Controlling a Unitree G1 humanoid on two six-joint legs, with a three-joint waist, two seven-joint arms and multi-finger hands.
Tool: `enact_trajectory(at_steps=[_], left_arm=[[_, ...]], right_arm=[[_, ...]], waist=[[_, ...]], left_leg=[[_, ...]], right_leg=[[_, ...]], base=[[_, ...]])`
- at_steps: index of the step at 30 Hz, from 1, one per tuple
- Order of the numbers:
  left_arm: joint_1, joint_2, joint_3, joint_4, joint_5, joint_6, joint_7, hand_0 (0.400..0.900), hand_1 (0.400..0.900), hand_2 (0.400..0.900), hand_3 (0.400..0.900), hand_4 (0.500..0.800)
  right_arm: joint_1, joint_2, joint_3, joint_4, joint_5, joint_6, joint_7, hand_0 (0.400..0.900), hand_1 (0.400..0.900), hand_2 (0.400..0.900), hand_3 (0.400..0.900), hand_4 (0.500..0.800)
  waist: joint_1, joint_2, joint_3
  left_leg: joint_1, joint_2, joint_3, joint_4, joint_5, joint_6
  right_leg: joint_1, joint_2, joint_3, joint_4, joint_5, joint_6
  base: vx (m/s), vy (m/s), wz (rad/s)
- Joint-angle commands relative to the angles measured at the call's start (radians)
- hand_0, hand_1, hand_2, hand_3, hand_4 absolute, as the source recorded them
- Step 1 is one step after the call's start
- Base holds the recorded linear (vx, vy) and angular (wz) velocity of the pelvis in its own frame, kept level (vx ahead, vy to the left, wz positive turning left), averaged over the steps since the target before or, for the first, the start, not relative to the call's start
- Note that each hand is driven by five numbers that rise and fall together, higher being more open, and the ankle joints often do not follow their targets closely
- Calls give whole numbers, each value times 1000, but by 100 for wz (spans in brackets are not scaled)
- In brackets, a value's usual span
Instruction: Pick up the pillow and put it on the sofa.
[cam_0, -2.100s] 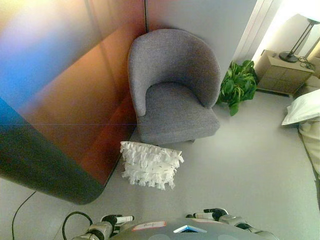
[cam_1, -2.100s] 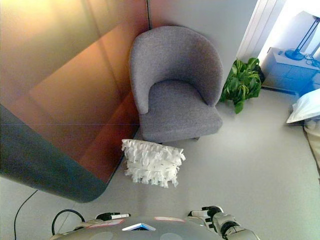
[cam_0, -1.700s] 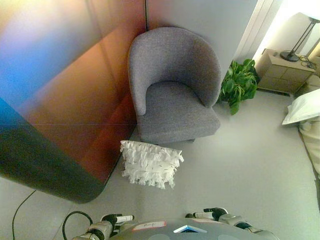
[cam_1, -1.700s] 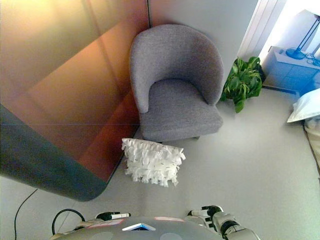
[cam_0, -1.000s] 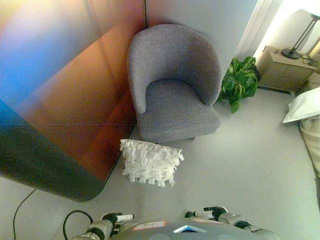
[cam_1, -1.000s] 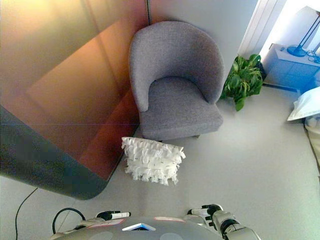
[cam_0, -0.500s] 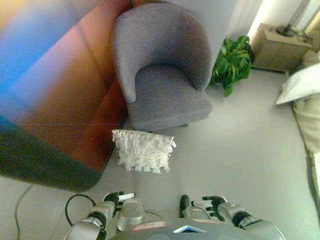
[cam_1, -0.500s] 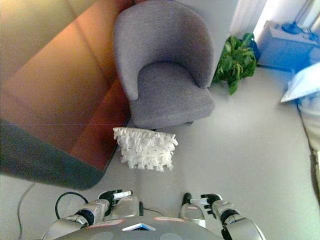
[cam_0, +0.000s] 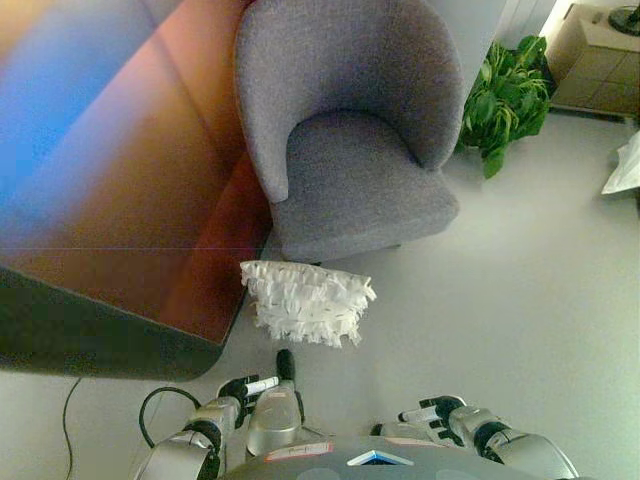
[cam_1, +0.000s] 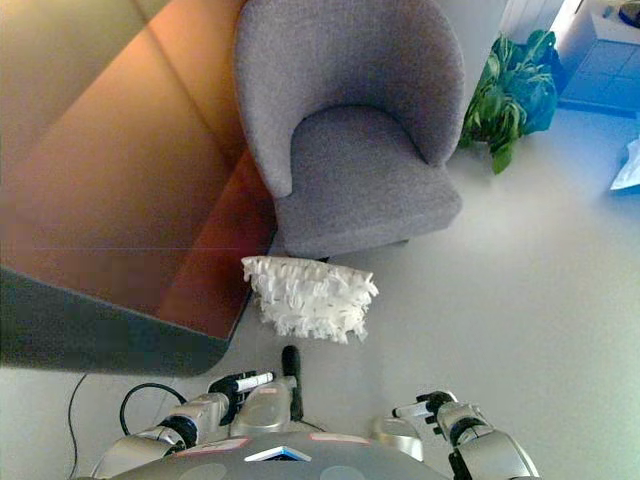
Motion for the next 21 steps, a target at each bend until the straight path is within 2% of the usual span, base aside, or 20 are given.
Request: enact_trajectory(at_steps=[1, 2, 3, 5, 7, 8, 9, 12, 13, 14, 15, 16, 18, 21], left_arm=[[74, 23, -68, 58, 31, 70, -5, 900, 900, 900, 900, 800], [62, 29, -83, 64, 38, 78, -4, 900, 900, 900, 900, 800], [55, 32, -90, 64, 41, 86, -1, 900, 900, 900, 900, 800], [39, 39, -103, 69, 38, 97, 0, 900, 900, 900, 900, 800], [9, 43, -120, 66, 25, 123, 16, 900, 900, 900, 900, 800], [-5, 44, -127, 64, 19, 128, 23, 900, 900, 900, 900, 800], [-25, 42, -136, 60, 14, 138, 33, 900, 900, 900, 900, 800], [-84, 36, -150, 44, -4, 133, 55, 900, 900, 900, 900, 800], [-106, 37, -156, 41, -11, 118, 59, 900, 900, 900, 900, 800], [-117, 41, -162, 37, -22, 107, 63, 900, 900, 900, 900, 800], [-117, 41, -161, 32, -25, 105, 66, 900, 900, 900, 900, 800], [-112, 34, -161, 14, -26, 101, 72, 900, 900, 900, 900, 800], [-114, 40, -164, 0, -33, 89, 74, 900, 900, 900, 900, 800], [-108, 50, -186, -15, -30, 100, 78, 900, 900, 900, 900, 800]], right_arm=[[57, -15, 0, -18, 6, -7, -32, 900, 900, 900, 900, 800], [61, -14, -3, -29, 10, -28, -46, 900, 900, 900, 900, 800], [62, -15, -3, -37, 5, -42, -57, 900, 900, 900, 900, 800], [62, -18, 14, -49, -16, -81, -70, 900, 900, 900, 900, 800], [47, -22, 43, -64, -62, -103, -89, 900, 900, 900, 900, 800], [35, -23, 55, -68, -72, -107, -100, 900, 900, 900, 900, 800], [10, -24, 75, -73, -87, -99, -129, 900, 900, 900, 900, 800], [-87, -26, 125, -85, -109, -89, -233, 900, 900, 900, 900, 800], [-137, -21, 142, -93, -115, -71, -288, 900, 900, 900, 900, 800], [-174, -21, 153, -103, -118, -59, -320, 900, 900, 900, 900, 800], [-187, -21, 158, -109, -130, -56, -332, 900, 900, 900, 900, 800], [-213, -25, 182, -148, -160, -30, -371, 900, 900, 900, 900, 800], [-240, -44, 199, -176, -189, -34, -376, 900, 900, 900, 900, 800], [-248, -66, 212, -197, -197, -50, -399, 900, 900, 900, 900, 800]], waist=[[53, -9, -90], [41, -5, -99], [30, 0, -101], [8, 6, -98], [-7, 7, -89], [-13, 7, -82], [-21, 0, -68], [-27, -23, -4], [-25, -30, 31], [-17, -35, 48], [-12, -34, 53], [6, -32, 66], [15, -31, 84], [34, -34, 96]], left_leg=[[-166, -25, -38, 210, -121, 75], [-132, -47, -49, 191, -139, 98], [-103, -56, -53, 178, -151, 111], [-54, -67, -61, 165, -171, 125], [-21, -73, -66, 164, -182, 121], [-12, -76, -76, 165, -190, 119], [-5, -87, -89, 172, -205, 117], [-53, -106, -113, 250, -274, 101], [-87, -105, -117, 297, -303, 93], [-149, -87, -106, 389, -333, 90], [-167, -80, -107, 412, -335, 88], [-224, -59, -127, 472, -334, 81], [-266, -20, -126, 528, -341, 66], [-305, 2, -153, 579, -355, 53]], right_leg=[[54, -183, -61, 288, 236, 40], [-16, -195, -32, 408, 297, 38], [-87, -200, -15, 492, 320, 28], [-197, -192, -4, 545, 300, 1], [-277, -170, -31, 460, 247, -20], [-320, -163, -41, 413, 244, -21], [-373, -159, -45, 327, 270, -14], [-526, -206, -36, 185, 395, 25], [-576, -228, -35, 174, 436, 39], [-562, -233, -47, 183, 389, 32], [-555, -237, -53, 187, 377, 30], [-536, -246, -61, 218, 347, 28], [-544, -253, -68, 262, 319, 32], [-542, -262, -79, 308, 284, 39]], base=[[383, 267, 48], [325, 236, 50], [314, 221, 47], [279, 82, 29], [221, -125, 20], [110, -266, 25], [11, -289, 33], [-145, -301, 35], [-258, -306, 34], [-210, -220, 21], [-109, -194, 13], [-31, -178, 16], [19, -199, 27], [96, -184, 38]])
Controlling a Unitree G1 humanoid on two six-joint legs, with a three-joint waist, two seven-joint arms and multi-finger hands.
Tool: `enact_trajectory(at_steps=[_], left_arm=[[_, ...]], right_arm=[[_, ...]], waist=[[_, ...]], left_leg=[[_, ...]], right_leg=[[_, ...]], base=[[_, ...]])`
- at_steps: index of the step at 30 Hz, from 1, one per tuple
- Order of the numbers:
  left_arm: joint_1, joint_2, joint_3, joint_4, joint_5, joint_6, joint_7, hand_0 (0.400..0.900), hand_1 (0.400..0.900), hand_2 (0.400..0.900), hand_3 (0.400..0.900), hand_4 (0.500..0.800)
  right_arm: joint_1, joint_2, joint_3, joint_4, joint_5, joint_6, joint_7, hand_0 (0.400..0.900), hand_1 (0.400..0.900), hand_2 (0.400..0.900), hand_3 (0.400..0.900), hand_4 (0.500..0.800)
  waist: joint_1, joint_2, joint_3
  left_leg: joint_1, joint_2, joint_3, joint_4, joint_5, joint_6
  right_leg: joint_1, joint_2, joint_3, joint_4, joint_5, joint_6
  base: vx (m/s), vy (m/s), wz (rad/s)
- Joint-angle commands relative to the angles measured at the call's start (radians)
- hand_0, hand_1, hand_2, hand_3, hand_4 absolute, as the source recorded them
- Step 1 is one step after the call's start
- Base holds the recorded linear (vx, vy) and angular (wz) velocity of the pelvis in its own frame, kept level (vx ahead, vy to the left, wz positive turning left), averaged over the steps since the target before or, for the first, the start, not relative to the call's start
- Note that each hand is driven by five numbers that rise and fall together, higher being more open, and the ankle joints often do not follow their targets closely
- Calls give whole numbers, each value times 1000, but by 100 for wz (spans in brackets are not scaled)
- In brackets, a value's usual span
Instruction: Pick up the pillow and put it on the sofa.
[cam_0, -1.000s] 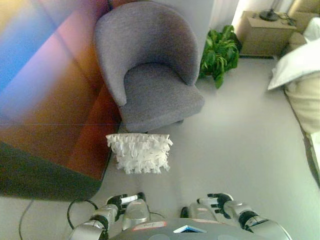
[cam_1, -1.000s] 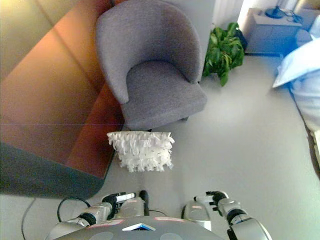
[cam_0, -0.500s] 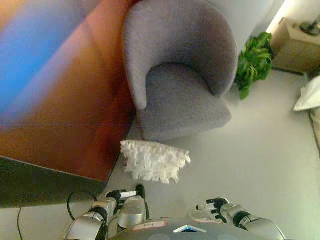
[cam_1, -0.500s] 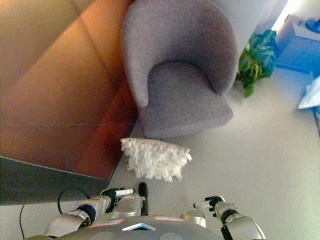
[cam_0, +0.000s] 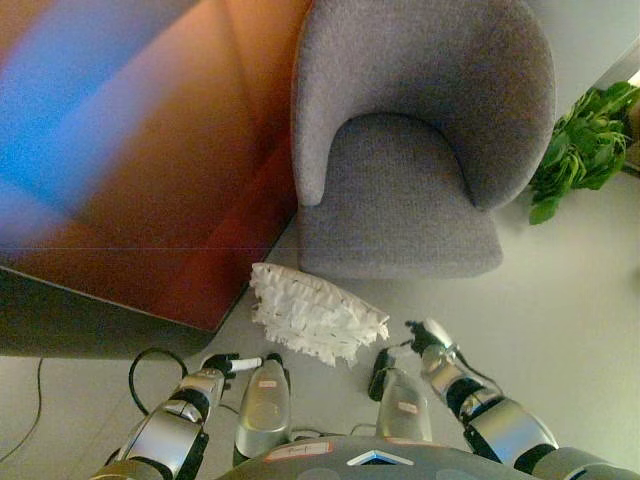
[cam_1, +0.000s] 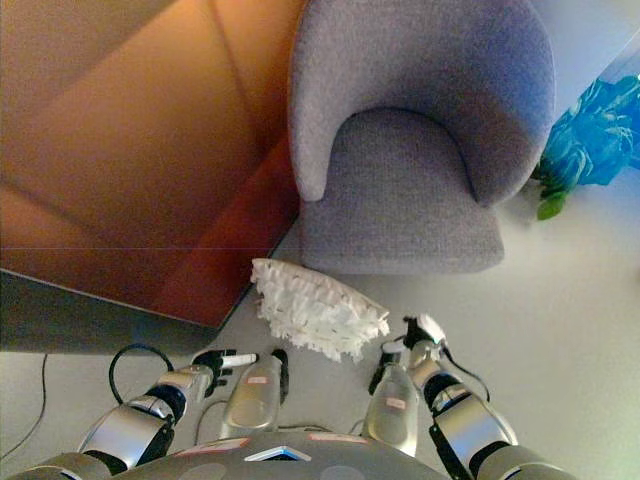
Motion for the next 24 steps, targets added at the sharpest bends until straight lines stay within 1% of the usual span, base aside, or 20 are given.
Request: enact_trajectory(at_steps=[1, 2, 5, 9, 13, 18, 19, 22, 24], left_arm=[[34, -22, -29, 5, 11, 26, 9, 900, 900, 900, 900, 800], [29, -16, -35, 5, 7, 27, 5, 900, 900, 900, 900, 800], [7, -10, -56, 12, -9, 21, 1, 900, 900, 900, 900, 800], [-15, -16, -66, 26, -42, 23, -4, 900, 900, 900, 900, 800], [-39, -26, -75, 32, -79, 38, -6, 900, 900, 900, 900, 800], [-48, -29, -73, 34, -99, 52, -10, 900, 900, 900, 900, 800], [-50, -29, -72, 35, -103, 58, -10, 900, 900, 900, 900, 800], [-58, -29, -72, 36, -120, 67, -5, 900, 900, 900, 900, 800], [-62, -31, -67, 37, -130, 78, -11, 900, 900, 900, 900, 800]], right_arm=[[-39, -68, -2, -73, -37, -8, -71, 900, 900, 900, 900, 800], [-57, -68, 6, -78, -36, -1, -79, 900, 900, 900, 900, 800], [-116, -69, 29, -82, -21, 12, -145, 900, 900, 900, 900, 800], [-195, -81, 50, -84, -20, 30, -198, 900, 900, 900, 900, 800], [-256, -90, 71, -91, 1, 45, -146, 900, 900, 900, 900, 800], [-298, -103, 87, -86, 19, 39, -105, 900, 900, 900, 900, 800], [-306, -104, 91, -85, 28, 36, -98, 900, 900, 900, 900, 800], [-333, -107, 102, -86, 36, 40, -86, 900, 900, 900, 900, 800], [-351, -109, 108, -88, 39, 44, -68, 900, 900, 900, 900, 800]], waist=[[18, -2, 76], [24, -2, 83], [38, 6, 108], [43, 29, 135], [45, 52, 156], [53, 71, 169], [57, 78, 177], [57, 85, 183], [57, 90, 189]], left_leg=[[-55, -35, 8, 58, 8, 67], [-63, -32, 2, 62, 7, 63], [-111, -27, -14, 101, -4, 55], [-169, -27, -32, 152, -15, 44], [-224, -36, -39, 202, -28, 37], [-277, -43, -50, 251, -39, 31], [-283, -38, -55, 285, -73, 23], [-311, -37, -57, 315, -83, 24], [-332, -37, -59, 338, -89, 25]], right_leg=[[70, -143, 97, 86, 24, 2], [57, -146, 94, 105, 17, 2], [11, -156, 93, 164, -11, 2], [-61, -161, 117, 246, -47, -2], [-129, -166, 140, 323, -81, -12], [-191, -176, 157, 391, -105, -18], [-202, -175, 167, 431, -138, -11], [-238, -173, 178, 468, -154, -15], [-264, -173, 187, 495, -165, -18]], base=[[52, -152, 35], [9, -126, 26], [-49, -67, 16], [-47, 29, 6], [-18, 57, 12], [18, 48, 9], [57, 43, 4], [24, 53, 3], [13, 58, 3]])
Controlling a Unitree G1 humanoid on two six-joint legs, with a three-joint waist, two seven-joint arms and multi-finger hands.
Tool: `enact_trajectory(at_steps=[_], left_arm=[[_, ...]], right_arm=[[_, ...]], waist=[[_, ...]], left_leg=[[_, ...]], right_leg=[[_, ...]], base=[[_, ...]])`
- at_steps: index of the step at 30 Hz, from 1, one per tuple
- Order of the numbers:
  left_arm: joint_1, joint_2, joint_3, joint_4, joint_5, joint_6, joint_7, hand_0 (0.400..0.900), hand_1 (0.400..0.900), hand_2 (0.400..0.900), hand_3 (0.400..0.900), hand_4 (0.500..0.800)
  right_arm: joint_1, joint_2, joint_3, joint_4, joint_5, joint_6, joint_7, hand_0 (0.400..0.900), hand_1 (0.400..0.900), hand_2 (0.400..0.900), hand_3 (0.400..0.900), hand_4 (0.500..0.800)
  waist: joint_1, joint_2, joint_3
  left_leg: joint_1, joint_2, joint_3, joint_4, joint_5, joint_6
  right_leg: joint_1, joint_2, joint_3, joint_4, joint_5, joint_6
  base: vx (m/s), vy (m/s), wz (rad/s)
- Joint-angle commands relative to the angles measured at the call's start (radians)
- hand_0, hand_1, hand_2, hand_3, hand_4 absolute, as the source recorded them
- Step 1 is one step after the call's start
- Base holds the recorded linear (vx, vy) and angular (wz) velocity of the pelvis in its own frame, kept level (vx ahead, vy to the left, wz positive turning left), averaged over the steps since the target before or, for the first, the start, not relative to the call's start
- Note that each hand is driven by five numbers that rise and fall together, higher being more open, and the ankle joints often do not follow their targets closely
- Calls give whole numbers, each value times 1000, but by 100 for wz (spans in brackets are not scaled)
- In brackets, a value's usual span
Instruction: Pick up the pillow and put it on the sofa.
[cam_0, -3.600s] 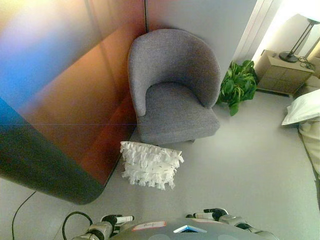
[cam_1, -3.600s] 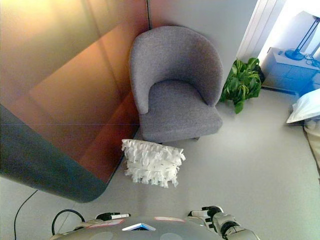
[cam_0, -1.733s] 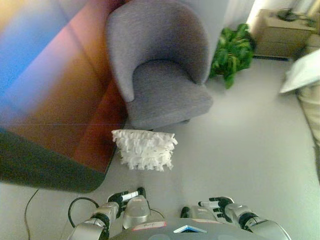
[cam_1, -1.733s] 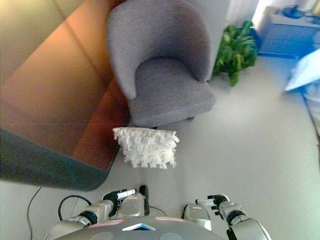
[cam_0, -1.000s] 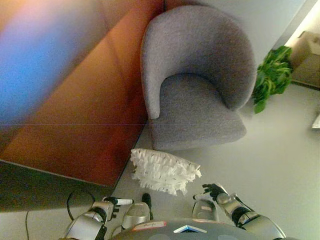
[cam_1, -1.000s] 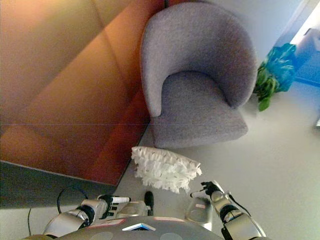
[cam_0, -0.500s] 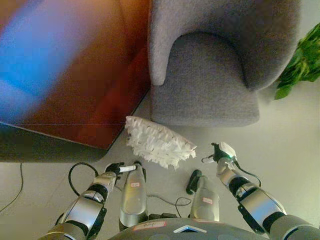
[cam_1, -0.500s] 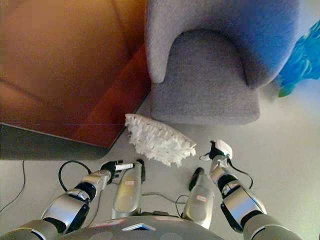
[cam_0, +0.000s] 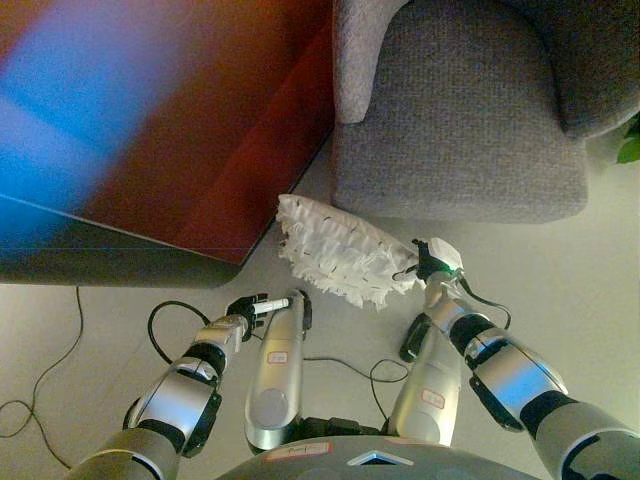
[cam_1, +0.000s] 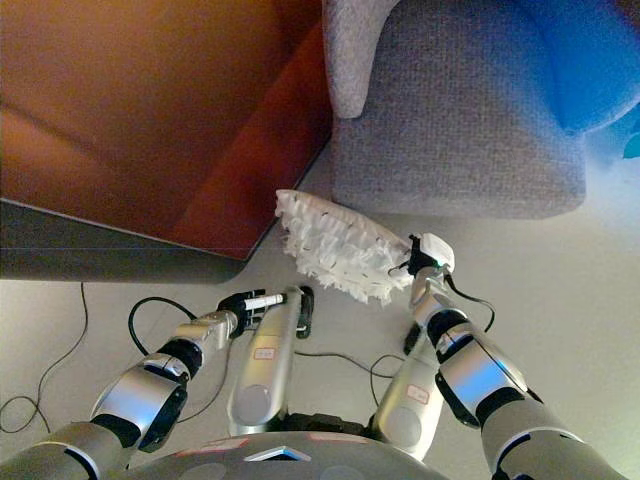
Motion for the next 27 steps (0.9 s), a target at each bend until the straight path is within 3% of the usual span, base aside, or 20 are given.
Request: enact_trajectory(at_steps=[1, 12, 15, 21, 24, 27], left_arm=[[121, -2, -62, 87, 23, 104, 35, 900, 900, 900, 900, 800], [105, -1, -52, 78, -90, 137, 52, 900, 900, 900, 900, 800], [96, -5, -45, 78, -159, 154, 62, 900, 900, 900, 900, 800], [110, 0, -22, 84, -201, 197, 56, 900, 900, 900, 900, 800], [125, 4, -8, 85, -198, 196, 40, 900, 900, 900, 900, 800], [143, 14, -1, 81, -217, 162, 18, 900, 900, 900, 900, 800]], right_arm=[[-93, -63, -5, -54, 23, 8, -1, 900, 900, 900, 900, 800], [-238, -111, 41, -66, 18, 53, 90, 900, 900, 900, 900, 800], [-308, -132, 57, -63, 16, 63, 114, 900, 900, 900, 900, 800], [-438, -153, 93, -31, 24, 76, 166, 900, 900, 900, 900, 800], [-478, -158, 106, -24, 24, 77, 190, 900, 900, 900, 900, 800], [-539, -169, 137, -14, 26, 67, 262, 900, 900, 900, 900, 800]], waist=[[24, 14, 31], [31, 54, 73], [34, 71, 92], [46, 100, 115], [50, 108, 119], [58, 121, 129]], left_leg=[[21, 30, -21, -38, -5, -7], [-134, 16, -49, 102, -31, -1], [-218, 7, -72, 184, -48, 5], [-409, -6, -95, 358, -69, 8], [-480, -5, -105, 422, -77, 6], [-570, 0, -119, 513, -92, 5]], right_leg=[[7, -15, 77, 57, -6, -46], [-174, 1, 130, 216, -61, -61], [-259, 15, 157, 300, -96, -70], [-432, 53, 195, 481, -169, -84], [-491, 65, 213, 546, -198, -95], [-573, 86, 244, 653, -243, -115]], base=[[-6, 58, 4], [-40, 54, 5], [-92, 21, 9], [-94, -2, 9], [-84, -8, 2], [-83, -32, 3]])
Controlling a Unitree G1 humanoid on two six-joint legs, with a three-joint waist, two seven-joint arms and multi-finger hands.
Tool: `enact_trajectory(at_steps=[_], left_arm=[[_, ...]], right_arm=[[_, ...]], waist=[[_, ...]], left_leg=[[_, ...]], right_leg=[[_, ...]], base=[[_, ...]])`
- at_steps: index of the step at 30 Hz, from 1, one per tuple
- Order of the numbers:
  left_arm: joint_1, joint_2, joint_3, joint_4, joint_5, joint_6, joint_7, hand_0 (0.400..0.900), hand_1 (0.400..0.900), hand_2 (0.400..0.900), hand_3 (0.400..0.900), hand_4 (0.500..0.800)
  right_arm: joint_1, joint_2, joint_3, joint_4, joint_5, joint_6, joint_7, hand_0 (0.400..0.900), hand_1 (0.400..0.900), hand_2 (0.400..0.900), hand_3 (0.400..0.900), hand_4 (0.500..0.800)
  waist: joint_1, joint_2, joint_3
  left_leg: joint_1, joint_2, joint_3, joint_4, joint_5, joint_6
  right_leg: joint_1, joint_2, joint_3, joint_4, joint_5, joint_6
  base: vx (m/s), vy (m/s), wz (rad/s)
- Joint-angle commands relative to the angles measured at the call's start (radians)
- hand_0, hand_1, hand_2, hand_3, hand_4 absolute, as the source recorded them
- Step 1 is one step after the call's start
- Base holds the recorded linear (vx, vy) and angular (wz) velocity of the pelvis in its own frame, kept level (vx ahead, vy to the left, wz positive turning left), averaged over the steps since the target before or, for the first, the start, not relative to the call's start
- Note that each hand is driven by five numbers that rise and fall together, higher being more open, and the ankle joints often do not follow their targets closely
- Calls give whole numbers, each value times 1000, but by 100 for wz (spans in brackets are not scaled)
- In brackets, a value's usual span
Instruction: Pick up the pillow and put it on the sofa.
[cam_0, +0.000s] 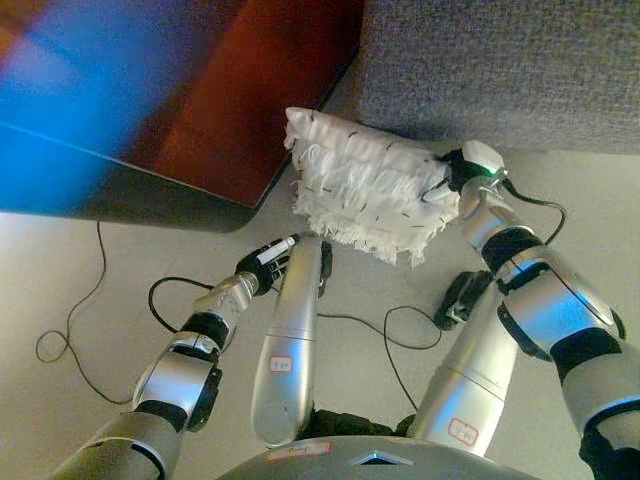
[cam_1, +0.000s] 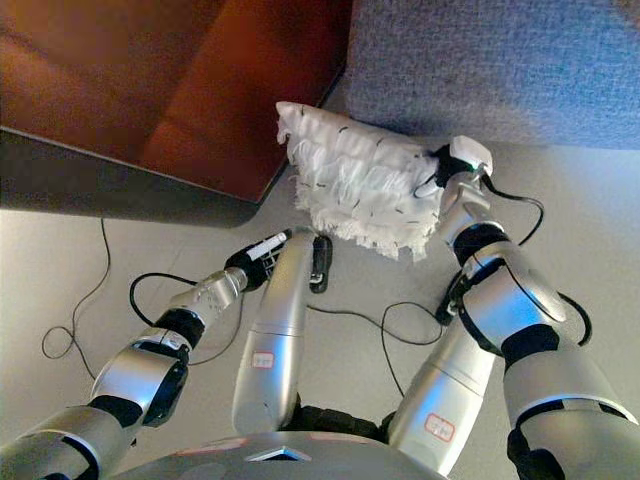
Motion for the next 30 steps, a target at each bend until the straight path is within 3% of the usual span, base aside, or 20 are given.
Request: enact_trajectory(at_steps=[1, 4, 5, 6, 11, 20, 26, 30], left_arm=[[249, -2, -113, 204, 98, 151, 79, 900, 900, 900, 900, 800], [257, 6, -112, 199, 96, 133, 69, 900, 900, 900, 900, 800], [265, 10, -112, 197, 101, 128, 65, 900, 900, 900, 900, 800], [270, 13, -109, 198, 107, 127, 61, 900, 900, 900, 900, 800], [300, 27, -99, 197, 105, 106, 48, 900, 900, 900, 900, 800], [318, 37, -103, 184, 92, 105, 42, 900, 900, 900, 900, 800], [359, 34, -83, 193, 118, 88, 43, 900, 900, 900, 900, 800], [371, 21, -77, 196, 126, 69, 53, 900, 900, 900, 900, 800]], right_arm=[[-117, 7, 4, -26, 1, -33, 67, 900, 900, 900, 900, 800], [-137, -4, 11, -23, 27, -64, 111, 900, 900, 900, 900, 800], [-140, -8, 9, -22, 37, -87, 128, 825, 825, 825, 825, 755], [-141, -13, 6, -22, 44, -101, 137, 400, 400, 400, 400, 500], [-137, -43, -17, -31, 75, -152, 103, 400, 400, 400, 400, 500], [-127, -79, -46, -42, 103, -172, 92, 400, 400, 400, 400, 500], [-98, -80, -66, -69, 100, -190, 83, 400, 400, 400, 400, 500], [-71, -74, -81, -89, 74, -213, 78, 400, 400, 400, 400, 500]], waist=[[13, 12, 83], [17, 15, 88], [18, 16, 88], [18, 17, 88], [13, 18, 88], [7, 15, 88], [5, 5, 58], [1, -10, 24]], left_leg=[[-30, 14, 5, 28, -41, 78], [-66, 17, 3, 78, -53, 78], [-80, 19, 1, 97, -57, 76], [-87, 21, -2, 110, -59, 74], [-119, 33, -9, 172, -69, 64], [-118, 50, -16, 191, -66, 60], [-47, 79, -11, 130, -44, 55], [59, 99, 4, 2, -9, 49]], right_leg=[[22, 28, 61, 48, -75, -96], [-9, 34, 72, 108, -99, -103], [-19, 36, 76, 129, -105, -106], [-23, 37, 79, 141, -110, -106], [-47, 39, 92, 209, -128, -110], [-56, 32, 94, 237, -128, -112], [2, 27, 77, 184, -111, -113], [88, 18, 42, 58, -73, -98]], base=[[-70, -53, 7], [-45, -64, 9], [-11, -64, 7], [2, -65, 7], [10, -21, 3], [-5, -13, 2], [43, -12, -1], [60, 11, -8]])
